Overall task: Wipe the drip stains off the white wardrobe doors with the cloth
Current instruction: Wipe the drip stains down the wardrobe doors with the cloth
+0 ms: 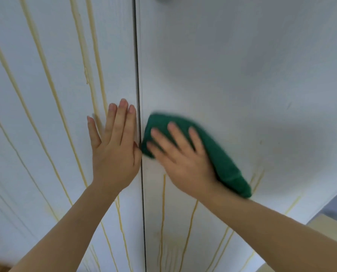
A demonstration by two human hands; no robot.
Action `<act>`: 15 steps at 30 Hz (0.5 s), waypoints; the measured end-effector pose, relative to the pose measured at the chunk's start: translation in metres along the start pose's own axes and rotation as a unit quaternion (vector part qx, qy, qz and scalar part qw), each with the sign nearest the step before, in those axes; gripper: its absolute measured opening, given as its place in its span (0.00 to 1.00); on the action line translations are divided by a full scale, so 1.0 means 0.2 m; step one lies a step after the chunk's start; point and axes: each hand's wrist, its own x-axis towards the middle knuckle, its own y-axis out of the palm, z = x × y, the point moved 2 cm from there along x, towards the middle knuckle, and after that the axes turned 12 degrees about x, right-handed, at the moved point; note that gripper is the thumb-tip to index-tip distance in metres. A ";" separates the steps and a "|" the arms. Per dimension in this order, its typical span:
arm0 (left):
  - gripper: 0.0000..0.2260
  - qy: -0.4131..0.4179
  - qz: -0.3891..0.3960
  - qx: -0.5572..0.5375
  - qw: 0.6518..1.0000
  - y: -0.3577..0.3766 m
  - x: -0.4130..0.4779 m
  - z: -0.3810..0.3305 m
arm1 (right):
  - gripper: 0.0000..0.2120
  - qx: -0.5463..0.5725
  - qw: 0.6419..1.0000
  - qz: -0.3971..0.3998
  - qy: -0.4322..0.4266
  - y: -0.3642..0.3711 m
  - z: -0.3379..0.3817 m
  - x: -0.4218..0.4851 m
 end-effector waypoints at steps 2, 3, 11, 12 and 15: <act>0.27 0.008 -0.001 0.016 1.000 0.00 0.00 0.01 | 0.22 0.020 0.992 0.097 -0.073 0.06 0.09 -0.20; 0.27 0.014 -0.004 0.024 1.000 0.00 0.00 0.01 | 0.23 0.027 0.986 0.130 -0.096 0.07 0.10 -0.24; 0.27 -0.021 -0.035 0.002 0.999 -0.05 0.01 -0.03 | 0.16 -0.035 0.998 -0.047 0.011 -0.27 -0.37 0.03; 0.28 -0.026 -0.045 -0.011 0.999 -0.06 0.02 -0.05 | 0.17 -0.056 0.996 -0.059 0.030 -0.32 -0.44 -0.01; 0.28 -0.023 -0.064 -0.054 0.996 -0.10 0.04 -0.11 | 0.20 -0.110 0.987 -0.077 0.094 -0.44 -0.61 -0.23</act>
